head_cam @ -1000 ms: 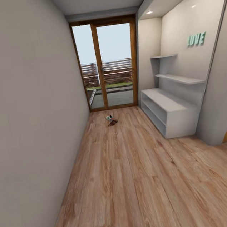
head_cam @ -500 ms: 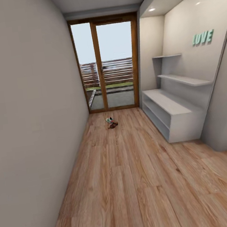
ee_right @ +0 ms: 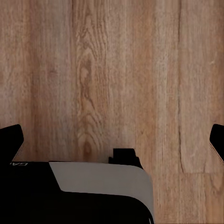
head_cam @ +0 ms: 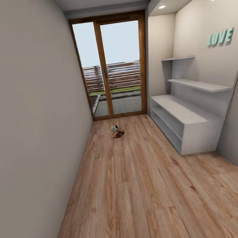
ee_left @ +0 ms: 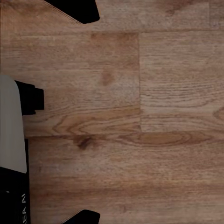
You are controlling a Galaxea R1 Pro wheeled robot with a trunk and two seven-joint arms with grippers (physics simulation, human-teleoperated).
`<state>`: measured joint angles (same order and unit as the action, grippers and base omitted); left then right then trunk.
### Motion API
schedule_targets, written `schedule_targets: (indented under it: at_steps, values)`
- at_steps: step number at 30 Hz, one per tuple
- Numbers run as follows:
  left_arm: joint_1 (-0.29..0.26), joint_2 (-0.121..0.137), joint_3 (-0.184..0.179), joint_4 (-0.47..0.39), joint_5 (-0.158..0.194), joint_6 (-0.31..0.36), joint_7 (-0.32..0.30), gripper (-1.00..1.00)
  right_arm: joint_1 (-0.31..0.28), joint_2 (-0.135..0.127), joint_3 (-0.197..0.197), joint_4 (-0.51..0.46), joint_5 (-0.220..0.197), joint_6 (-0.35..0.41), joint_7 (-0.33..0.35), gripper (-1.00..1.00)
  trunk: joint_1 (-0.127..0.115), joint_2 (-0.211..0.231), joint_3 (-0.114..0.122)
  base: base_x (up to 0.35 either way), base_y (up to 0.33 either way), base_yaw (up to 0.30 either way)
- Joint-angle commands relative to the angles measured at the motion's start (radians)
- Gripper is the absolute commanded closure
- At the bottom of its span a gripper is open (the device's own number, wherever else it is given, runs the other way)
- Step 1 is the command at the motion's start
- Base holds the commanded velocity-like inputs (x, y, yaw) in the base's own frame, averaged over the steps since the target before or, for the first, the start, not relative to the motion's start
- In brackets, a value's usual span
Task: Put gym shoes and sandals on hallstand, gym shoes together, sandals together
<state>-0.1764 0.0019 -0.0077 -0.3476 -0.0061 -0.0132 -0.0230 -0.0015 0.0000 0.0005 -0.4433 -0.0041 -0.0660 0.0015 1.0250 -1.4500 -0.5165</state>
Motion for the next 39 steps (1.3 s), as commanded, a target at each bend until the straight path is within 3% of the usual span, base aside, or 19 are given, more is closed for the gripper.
schedule_targets:
  at_steps: [1, 39]
  values:
    - [0.0, 0.0, 0.0, 0.0, 0.0, 0.0, 0.0, -1.0, 0.0, 0.0, 0.0, 0.0, 0.0, 0.0, 0.0, -1.0, 0.0, 0.0, 0.0, 0.335, 0.0, 0.0]
    - [0.0, 0.0, 0.0, 0.0, -0.002, 0.0, 0.0, -1.0, 0.0, 0.0, -0.001, 0.0, 0.001, 0.0, 0.0, -1.0, 0.0, 0.0, 0.0, 0.335, 0.0, 0.0]
